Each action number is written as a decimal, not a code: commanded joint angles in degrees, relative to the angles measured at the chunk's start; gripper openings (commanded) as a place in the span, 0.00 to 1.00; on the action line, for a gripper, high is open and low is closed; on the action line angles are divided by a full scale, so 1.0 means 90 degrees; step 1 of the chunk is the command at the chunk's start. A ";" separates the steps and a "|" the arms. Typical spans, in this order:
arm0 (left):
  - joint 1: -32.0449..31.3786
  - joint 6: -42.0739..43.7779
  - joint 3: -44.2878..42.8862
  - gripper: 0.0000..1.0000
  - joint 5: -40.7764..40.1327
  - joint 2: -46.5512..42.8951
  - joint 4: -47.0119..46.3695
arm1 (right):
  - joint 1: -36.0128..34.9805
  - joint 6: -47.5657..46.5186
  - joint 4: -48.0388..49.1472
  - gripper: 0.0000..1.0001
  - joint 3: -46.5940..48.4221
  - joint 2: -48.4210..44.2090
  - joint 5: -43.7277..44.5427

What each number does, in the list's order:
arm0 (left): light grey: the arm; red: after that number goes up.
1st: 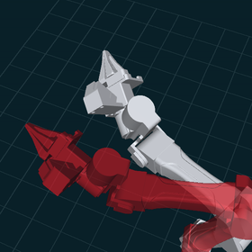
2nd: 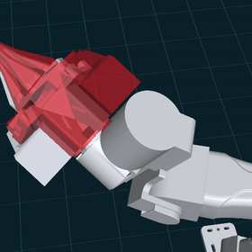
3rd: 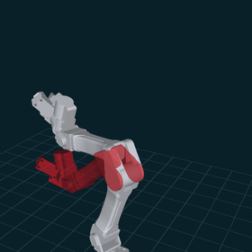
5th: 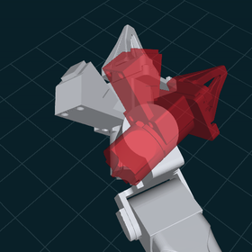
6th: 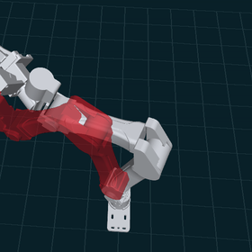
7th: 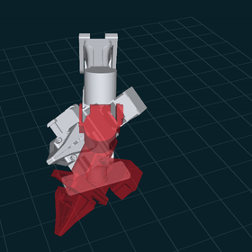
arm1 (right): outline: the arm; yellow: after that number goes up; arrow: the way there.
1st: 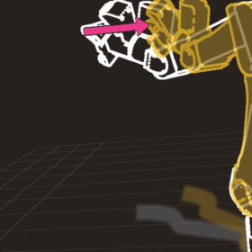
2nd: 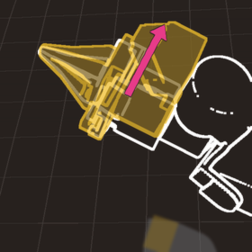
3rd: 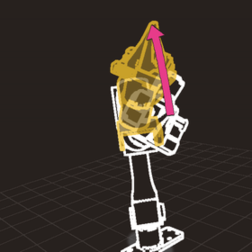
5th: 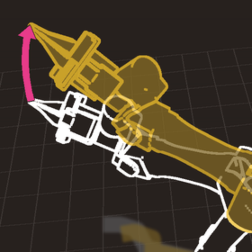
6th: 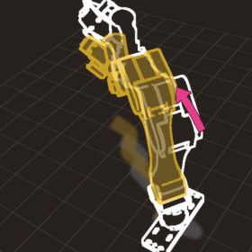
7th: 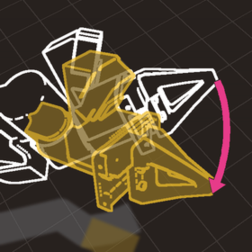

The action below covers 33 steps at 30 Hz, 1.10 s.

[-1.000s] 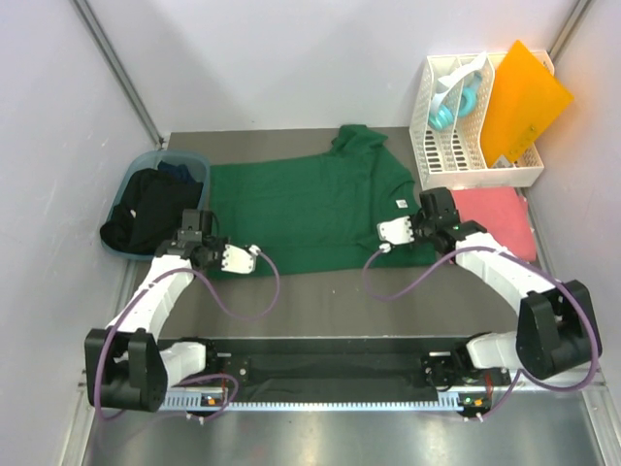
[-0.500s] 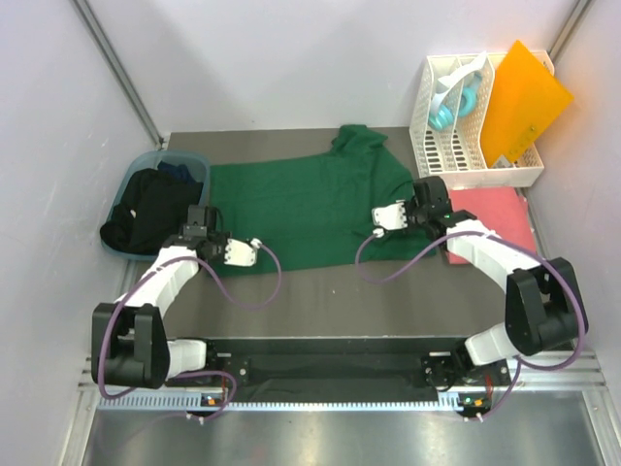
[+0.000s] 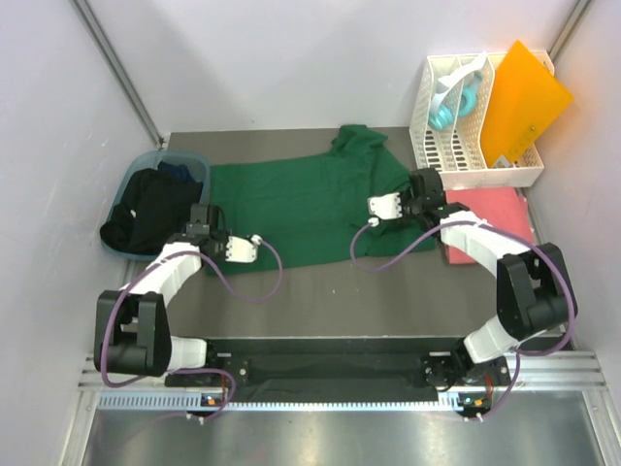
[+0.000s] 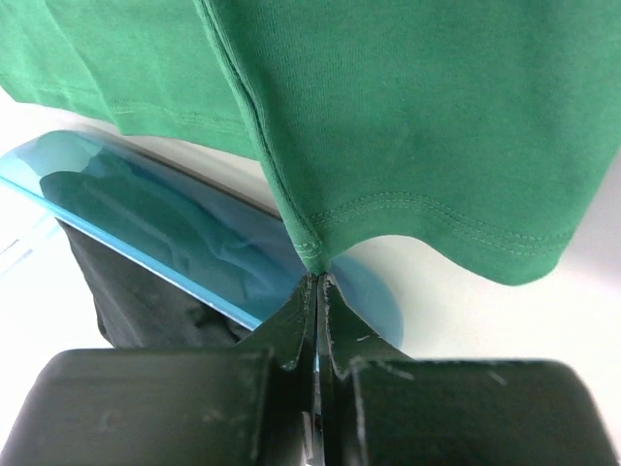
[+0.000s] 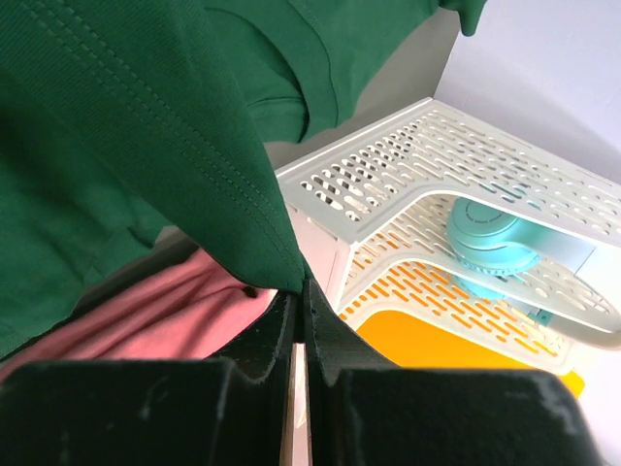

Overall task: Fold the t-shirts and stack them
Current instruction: Fold the flattened tshirt in 1/3 of the way

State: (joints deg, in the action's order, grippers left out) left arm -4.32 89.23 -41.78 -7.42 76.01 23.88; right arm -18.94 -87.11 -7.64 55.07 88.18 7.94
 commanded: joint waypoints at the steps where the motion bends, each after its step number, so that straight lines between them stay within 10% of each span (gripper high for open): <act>1: 0.0030 -0.0149 0.0013 0.00 -0.0172 0.0138 -0.0377 | -0.0024 0.0148 0.0341 0.00 0.0385 0.0133 0.0133; 24: 0.0021 -0.0325 0.0189 0.00 -0.0542 0.0724 -0.1334 | -0.0210 0.0333 0.1219 0.02 0.0503 0.0700 0.0347; 28: 0.0021 -0.0393 0.0257 0.04 -0.0786 0.0871 -0.1607 | -0.0317 0.0343 0.2009 0.45 0.0307 0.0856 0.0610; 31: 0.0030 -0.0568 0.0248 0.40 -0.1118 0.1037 -0.1822 | -0.0415 0.0401 0.3081 0.71 0.0180 0.1032 0.0932; 33: 0.0021 -0.0695 0.0228 0.46 -0.1333 0.1105 -0.1891 | -0.0473 0.0431 0.3484 0.75 0.0112 0.1110 0.1089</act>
State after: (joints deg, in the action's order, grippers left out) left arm -4.25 85.34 -40.10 -14.74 84.97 11.35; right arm -21.76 -84.33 10.79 57.06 96.97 13.61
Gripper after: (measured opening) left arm 0.428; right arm 0.711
